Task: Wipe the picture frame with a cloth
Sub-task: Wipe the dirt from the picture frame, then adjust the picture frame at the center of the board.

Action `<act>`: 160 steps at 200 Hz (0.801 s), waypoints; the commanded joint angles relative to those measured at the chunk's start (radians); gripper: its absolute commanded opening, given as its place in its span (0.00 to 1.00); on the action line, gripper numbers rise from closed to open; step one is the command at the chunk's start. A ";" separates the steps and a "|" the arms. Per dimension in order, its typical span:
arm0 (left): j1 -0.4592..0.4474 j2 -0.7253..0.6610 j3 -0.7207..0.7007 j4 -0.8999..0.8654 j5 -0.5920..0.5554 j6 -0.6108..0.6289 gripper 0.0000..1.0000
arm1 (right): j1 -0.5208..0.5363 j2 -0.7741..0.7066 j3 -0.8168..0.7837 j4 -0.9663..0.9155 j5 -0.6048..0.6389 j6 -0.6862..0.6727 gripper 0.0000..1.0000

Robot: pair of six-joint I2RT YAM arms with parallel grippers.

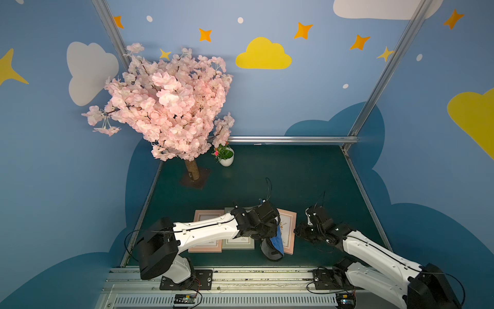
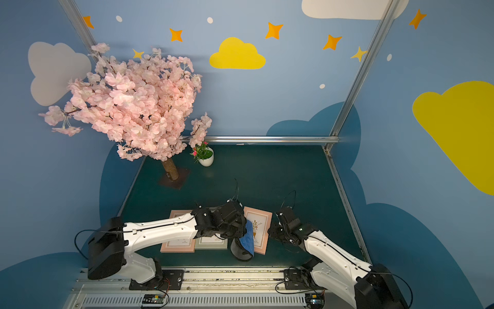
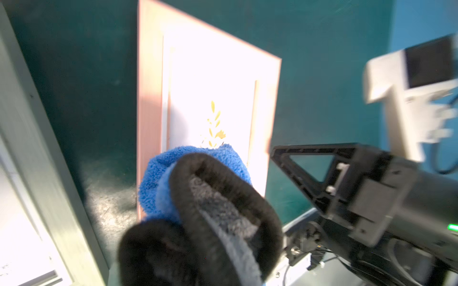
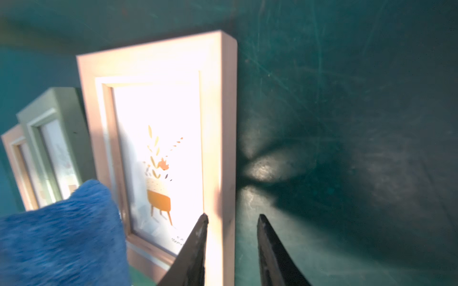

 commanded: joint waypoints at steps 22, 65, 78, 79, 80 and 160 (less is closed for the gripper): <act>0.062 -0.115 -0.071 0.001 -0.023 0.069 0.03 | -0.022 -0.108 -0.038 0.029 0.031 0.008 0.42; 0.131 -0.285 -0.188 0.068 -0.093 0.071 0.03 | -0.066 0.002 -0.032 0.125 -0.054 -0.001 0.40; 0.148 -0.330 -0.204 0.072 -0.096 0.073 0.03 | -0.066 0.036 -0.030 0.147 -0.066 -0.004 0.39; 0.148 -0.334 -0.204 0.071 -0.096 0.073 0.03 | -0.067 0.037 -0.030 0.149 -0.068 -0.005 0.39; 0.149 -0.337 -0.205 0.071 -0.097 0.074 0.03 | -0.067 0.040 -0.030 0.151 -0.068 -0.005 0.39; 0.189 -0.428 -0.206 -0.016 -0.139 0.090 0.03 | -0.068 0.236 -0.014 0.256 -0.216 -0.049 0.29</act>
